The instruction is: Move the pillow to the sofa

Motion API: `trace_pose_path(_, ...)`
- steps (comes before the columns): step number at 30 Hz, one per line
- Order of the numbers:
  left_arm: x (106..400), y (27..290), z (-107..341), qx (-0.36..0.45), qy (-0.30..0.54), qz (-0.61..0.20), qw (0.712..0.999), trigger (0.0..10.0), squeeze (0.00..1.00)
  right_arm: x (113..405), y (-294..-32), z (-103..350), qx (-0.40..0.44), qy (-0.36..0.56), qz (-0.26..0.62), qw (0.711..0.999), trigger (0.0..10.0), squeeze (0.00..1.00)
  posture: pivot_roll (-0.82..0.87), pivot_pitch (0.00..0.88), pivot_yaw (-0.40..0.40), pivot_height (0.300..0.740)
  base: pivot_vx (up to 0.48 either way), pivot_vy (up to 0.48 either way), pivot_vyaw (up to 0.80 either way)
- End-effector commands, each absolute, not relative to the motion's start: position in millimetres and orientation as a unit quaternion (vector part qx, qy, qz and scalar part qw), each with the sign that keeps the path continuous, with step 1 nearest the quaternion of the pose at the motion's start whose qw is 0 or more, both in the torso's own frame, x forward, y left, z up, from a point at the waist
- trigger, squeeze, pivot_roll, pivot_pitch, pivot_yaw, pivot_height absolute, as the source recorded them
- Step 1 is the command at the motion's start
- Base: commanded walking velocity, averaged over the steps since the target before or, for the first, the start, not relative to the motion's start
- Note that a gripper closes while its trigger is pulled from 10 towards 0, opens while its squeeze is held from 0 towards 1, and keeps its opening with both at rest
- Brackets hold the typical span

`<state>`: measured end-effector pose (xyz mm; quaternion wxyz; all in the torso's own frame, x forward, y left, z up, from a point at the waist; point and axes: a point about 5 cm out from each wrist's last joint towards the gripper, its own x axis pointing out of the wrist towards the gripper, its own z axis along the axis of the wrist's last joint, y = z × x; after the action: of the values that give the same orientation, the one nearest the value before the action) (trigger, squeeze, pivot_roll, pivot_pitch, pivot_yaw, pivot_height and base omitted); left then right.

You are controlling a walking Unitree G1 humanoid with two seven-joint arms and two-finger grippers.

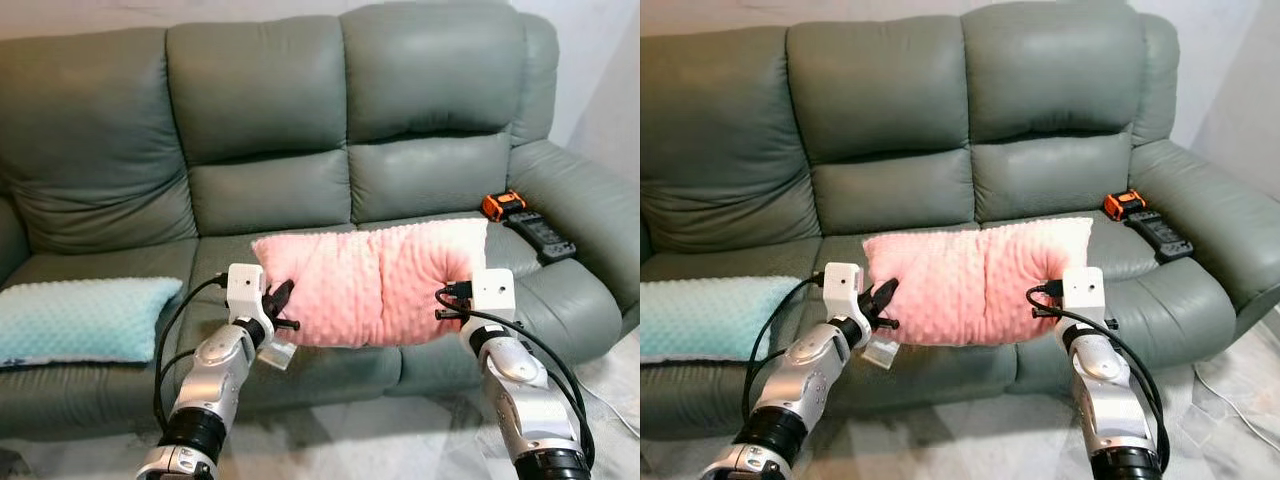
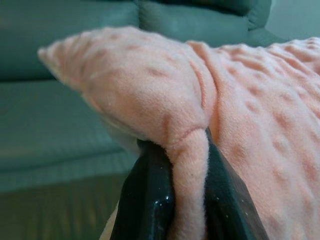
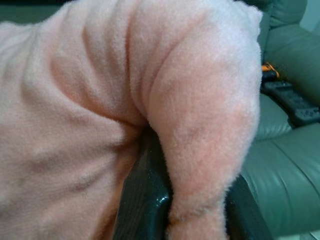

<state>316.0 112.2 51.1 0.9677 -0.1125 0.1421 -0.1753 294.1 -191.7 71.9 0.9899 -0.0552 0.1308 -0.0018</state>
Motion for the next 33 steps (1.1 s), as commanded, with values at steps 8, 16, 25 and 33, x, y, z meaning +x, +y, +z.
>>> trace_pose_path(8, 319.2, 125.6, 54.8, -0.088, 0.127, -0.146, 0.977, 10.0, 0.0, 296.8, -181.2, 76.9, -0.05, 0.116, 0.013, 0.992, 10.0, 0.0, -0.12, 0.0, 0.023, 0.74, 0.0, 0.377, 0.0)
trace_pose_path(16, 320.1, 125.7, 54.6, -0.081, 0.127, -0.136, 0.979, 10.0, 0.0, 296.7, -180.9, 76.4, -0.049, 0.115, 0.012, 0.992, 10.0, 0.0, -0.12, 0.0, 0.024, 0.74, 0.0, 0.0, 0.0)
trace_pose_path(25, 319.2, 122.6, 56.9, -0.09, 0.112, -0.148, 0.978, 10.0, 0.0, 296.7, -180.6, 76.2, -0.049, 0.115, 0.011, 0.992, 10.0, 0.0, -0.12, 0.0, 0.024, 0.74, 0.0, 0.0, 0.0)
trace_pose_path(33, 318.8, 124.0, 56.5, -0.094, 0.112, -0.147, 0.978, 10.0, 0.0, 296.9, -180.8, 76.5, -0.05, 0.114, 0.011, 0.992, 10.0, 0.0, -0.12, 0.002, 0.026, 0.74, 0.287, 0.0, 0.0)
